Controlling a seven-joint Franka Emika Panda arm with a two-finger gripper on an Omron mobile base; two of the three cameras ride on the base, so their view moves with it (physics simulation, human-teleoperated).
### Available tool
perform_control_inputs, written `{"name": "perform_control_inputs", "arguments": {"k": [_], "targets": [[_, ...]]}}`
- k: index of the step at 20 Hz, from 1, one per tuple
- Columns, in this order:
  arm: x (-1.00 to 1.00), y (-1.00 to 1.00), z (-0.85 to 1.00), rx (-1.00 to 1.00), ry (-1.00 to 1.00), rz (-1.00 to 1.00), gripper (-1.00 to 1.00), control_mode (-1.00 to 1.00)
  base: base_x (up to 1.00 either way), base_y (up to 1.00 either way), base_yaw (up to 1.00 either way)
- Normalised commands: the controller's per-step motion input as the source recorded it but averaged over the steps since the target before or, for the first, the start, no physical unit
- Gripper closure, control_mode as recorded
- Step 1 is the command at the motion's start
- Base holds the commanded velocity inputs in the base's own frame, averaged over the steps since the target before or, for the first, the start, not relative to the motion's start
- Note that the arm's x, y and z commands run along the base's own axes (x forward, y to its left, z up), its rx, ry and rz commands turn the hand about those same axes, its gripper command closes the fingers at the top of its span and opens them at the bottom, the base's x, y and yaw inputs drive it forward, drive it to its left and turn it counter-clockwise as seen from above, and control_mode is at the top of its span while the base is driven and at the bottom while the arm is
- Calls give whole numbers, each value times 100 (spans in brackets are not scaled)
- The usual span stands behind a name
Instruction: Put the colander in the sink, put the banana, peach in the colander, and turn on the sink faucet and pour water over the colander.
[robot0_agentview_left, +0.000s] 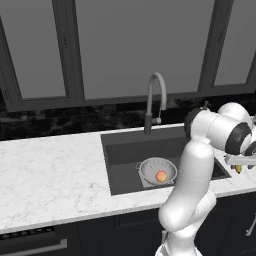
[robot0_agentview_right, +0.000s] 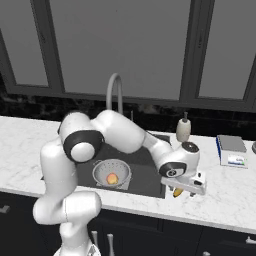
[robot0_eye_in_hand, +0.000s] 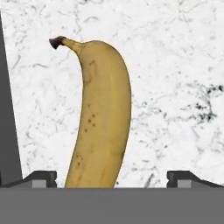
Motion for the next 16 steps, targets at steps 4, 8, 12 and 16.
{"name": "perform_control_inputs", "arguments": {"k": [4, 8, 12, 16], "targets": [[14, 0, -14, 13, 3, 0, -100, -100, 0, 0, 0], [32, 0, -14, 11, 0, 0, -100, -100, 0, 0, 0], [31, 0, -12, 7, 0, 0, 100, -100, 0, 0, 0], [7, 2, -5, 5, 0, 0, 100, -100, 0, 0, 0]]}}
